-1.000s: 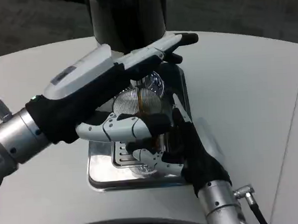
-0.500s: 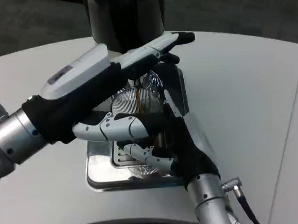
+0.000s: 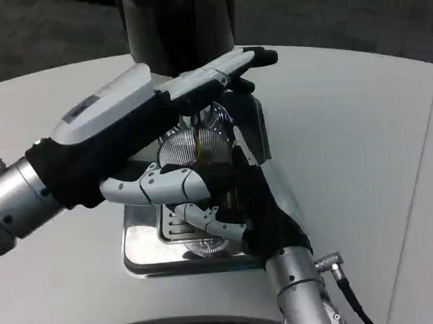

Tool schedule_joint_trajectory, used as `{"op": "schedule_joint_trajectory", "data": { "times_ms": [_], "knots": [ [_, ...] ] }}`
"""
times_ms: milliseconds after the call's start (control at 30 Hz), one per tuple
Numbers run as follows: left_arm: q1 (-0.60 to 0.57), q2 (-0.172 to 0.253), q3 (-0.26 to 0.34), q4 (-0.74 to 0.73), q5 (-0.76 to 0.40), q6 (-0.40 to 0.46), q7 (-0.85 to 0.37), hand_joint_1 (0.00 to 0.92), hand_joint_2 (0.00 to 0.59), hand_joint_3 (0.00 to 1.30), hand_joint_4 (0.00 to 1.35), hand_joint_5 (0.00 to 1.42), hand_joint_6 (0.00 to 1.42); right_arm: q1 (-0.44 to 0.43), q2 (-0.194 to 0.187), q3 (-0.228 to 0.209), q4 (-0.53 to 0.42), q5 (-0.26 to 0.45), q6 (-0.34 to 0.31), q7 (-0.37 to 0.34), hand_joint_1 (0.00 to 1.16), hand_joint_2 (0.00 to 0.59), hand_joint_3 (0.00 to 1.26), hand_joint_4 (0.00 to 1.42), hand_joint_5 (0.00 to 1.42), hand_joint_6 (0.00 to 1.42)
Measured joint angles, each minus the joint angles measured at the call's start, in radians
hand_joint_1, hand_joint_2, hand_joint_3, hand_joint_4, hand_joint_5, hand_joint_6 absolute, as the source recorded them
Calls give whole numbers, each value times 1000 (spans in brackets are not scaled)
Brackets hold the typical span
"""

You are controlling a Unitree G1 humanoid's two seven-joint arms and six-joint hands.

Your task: Grasp the cup under the faucet to collect the drink, then remove the cup.

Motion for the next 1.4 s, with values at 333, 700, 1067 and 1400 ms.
{"op": "schedule_joint_trajectory", "data": {
  "times_ms": [333,700,1067,1400],
  "knots": [
    [0,0,3,1,1,0,4,0,172,67,0,167,133,-27,-3,-1,47,36,-32,-3,771,160,0,0,0,72],
    [10,-17,84,30,-144,99,22,0,184,62,0,157,123,-52,-8,-1,78,60,-60,22,767,164,0,0,0,103],
    [53,-61,196,-8,-348,244,25,0,186,87,0,178,149,-53,-8,5,84,64,-72,27,784,164,0,22,36,148],
    [207,-61,324,-97,-383,336,46,0,189,124,25,194,167,-71,-8,3,134,77,-108,12,792,167,13,132,120,203]
  ]
}}
